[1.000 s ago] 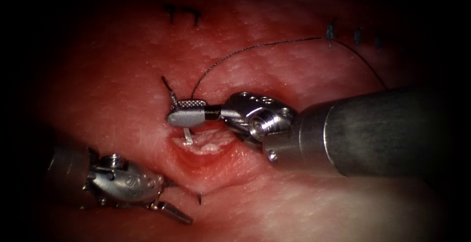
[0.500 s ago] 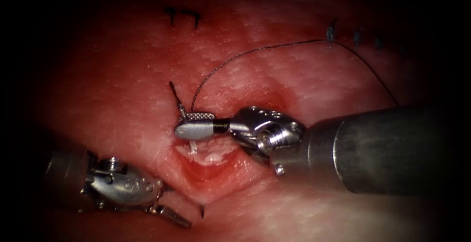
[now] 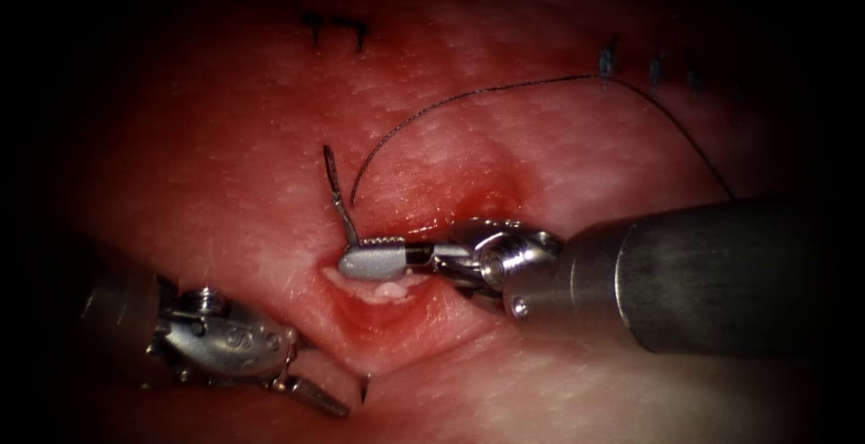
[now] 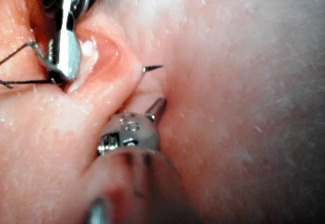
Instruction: Wound Closure
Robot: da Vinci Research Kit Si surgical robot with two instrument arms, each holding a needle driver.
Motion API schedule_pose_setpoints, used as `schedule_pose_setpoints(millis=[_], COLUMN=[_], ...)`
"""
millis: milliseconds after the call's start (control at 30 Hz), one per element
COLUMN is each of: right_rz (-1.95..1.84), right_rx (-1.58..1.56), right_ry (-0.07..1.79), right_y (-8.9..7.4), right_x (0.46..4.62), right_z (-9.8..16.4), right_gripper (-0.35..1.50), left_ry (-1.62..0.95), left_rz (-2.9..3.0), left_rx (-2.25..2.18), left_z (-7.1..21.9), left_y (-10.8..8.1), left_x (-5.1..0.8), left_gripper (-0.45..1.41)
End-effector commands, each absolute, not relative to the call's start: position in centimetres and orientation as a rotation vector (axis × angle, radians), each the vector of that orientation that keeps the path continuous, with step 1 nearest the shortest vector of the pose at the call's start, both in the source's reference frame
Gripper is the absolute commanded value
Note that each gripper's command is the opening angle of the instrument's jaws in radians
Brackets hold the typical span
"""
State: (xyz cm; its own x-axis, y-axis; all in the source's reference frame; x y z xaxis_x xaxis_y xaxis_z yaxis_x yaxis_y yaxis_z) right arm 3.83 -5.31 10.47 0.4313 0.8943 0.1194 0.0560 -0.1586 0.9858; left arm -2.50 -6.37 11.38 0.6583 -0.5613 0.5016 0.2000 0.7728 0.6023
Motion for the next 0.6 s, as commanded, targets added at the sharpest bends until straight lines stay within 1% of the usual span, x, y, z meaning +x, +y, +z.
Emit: schedule_pose_setpoints(millis=[33,100,300,500,567,600], right_rz=[0.94,0.956,0.948,0.994,0.998,0.998], right_rx=[1.58,1.61,1.645,1.629,1.512,1.512], right_ry=[0.876,0.892,0.866,0.867,0.955,0.955], right_y=[-5.39,-5.44,-5.64,-5.55,-5.42,-5.42], right_x=[3.92,3.93,3.97,3.95,3.95,3.95], right_z=[10.54,10.55,10.49,10.41,10.41,10.41], right_gripper=[-0.35,-0.35,-0.35,-0.35,-0.35,-0.35], left_ry=[-0.734,-0.734,-0.734,-0.734,-0.734,-0.734], left_rz=[-0.454,-0.454,-0.454,-0.454,-0.454,-0.454], left_rx=[0.541,0.541,0.541,0.54,0.54,0.54], left_z=[11.42,11.42,11.42,11.42,11.42,11.42], left_y=[-6.47,-6.48,-6.48,-6.48,-6.48,-6.48], left_x=[-2.54,-2.54,-2.54,-2.55,-2.55,-2.55], left_gripper=[0.57,0.57,0.57,0.57,0.57,0.57])
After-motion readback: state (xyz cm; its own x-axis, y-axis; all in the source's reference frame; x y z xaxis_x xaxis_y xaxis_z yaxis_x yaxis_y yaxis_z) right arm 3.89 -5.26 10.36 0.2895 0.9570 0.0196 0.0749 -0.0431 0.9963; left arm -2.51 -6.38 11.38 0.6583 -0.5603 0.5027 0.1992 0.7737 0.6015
